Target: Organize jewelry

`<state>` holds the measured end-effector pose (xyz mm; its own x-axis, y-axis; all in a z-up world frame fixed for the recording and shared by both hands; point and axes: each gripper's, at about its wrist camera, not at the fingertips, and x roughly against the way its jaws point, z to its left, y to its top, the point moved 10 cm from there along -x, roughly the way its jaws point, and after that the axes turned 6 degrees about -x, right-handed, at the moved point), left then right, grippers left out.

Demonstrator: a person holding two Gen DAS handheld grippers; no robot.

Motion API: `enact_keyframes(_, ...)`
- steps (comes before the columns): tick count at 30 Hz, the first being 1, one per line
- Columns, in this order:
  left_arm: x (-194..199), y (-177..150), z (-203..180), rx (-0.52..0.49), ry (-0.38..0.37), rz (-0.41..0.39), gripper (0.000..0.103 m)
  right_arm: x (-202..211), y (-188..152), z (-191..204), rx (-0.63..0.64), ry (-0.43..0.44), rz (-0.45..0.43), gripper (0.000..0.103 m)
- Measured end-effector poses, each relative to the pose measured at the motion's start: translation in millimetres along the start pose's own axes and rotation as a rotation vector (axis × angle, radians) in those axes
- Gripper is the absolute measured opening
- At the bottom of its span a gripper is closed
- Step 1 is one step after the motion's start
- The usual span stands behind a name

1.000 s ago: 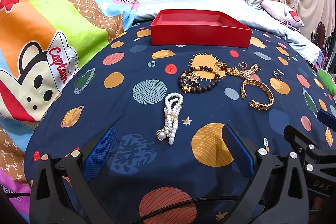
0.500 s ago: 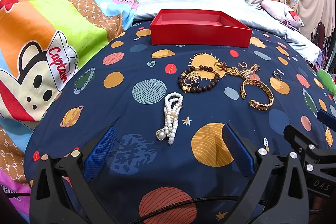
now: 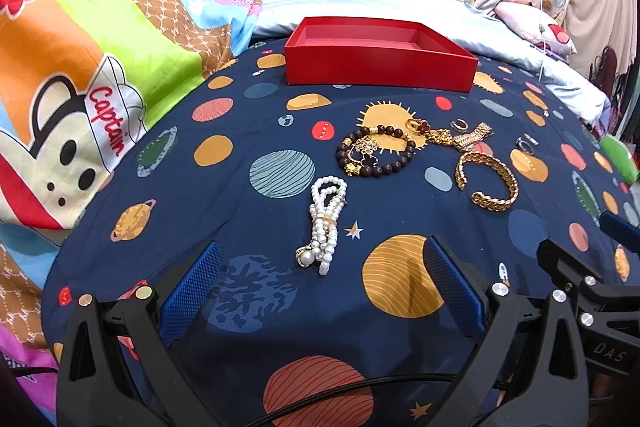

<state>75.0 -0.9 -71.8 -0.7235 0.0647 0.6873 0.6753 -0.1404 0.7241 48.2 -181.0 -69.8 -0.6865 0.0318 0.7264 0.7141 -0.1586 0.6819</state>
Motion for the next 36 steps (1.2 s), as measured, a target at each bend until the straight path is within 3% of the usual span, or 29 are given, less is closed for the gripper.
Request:
enact_keyframes(5, 0.9, 3.1, 18.0, 0.104, -0.036, 0.014, 0.098, -4.2, -1.7, 0.1, -0.006, 0.009, 0.009, 0.098)
enact_keyframes(11, -6.9, 14.3, 17.9, 0.037, -0.027, 0.063, 0.096, -6.2, -0.2, -1.6, -0.028, 0.016, 0.022, 0.098)
enact_keyframes(15, -23.9, 12.1, 7.1, 0.017, -0.083, 0.139, 0.066, -6.1, -0.5, -1.5, -0.026, 0.023, 0.034, 0.098)
enact_keyframes(19, -29.5, 11.6, 0.8, -0.02, -0.088, 0.152, 0.056, -7.0, 0.6, -0.9, -0.021, 0.035, 0.047, 0.098)
enact_keyframes(21, -29.6, 13.3, 0.0, -0.02, -0.097, 0.15, 0.032, -8.4, 2.1, -0.7, -0.028, 0.045, 0.051, 0.098)
enact_keyframes(23, -29.8, 14.5, -1.6, -0.012, -0.126, 0.155, 0.017, -11.8, 4.5, 1.1, -0.035, 0.062, 0.063, 0.098)
enact_keyframes(28, -27.4, 17.8, -1.0, 0.005, -0.149, 0.151, 0.017, -19.3, 14.3, 13.5, -0.018, 0.099, 0.066, 0.098)
enact_keyframes(36, -18.7, 25.0, 5.0, 0.021, -0.148, 0.13, 0.017, -47.6, 26.5, 41.3, -0.014, 0.145, 0.126, 0.086)
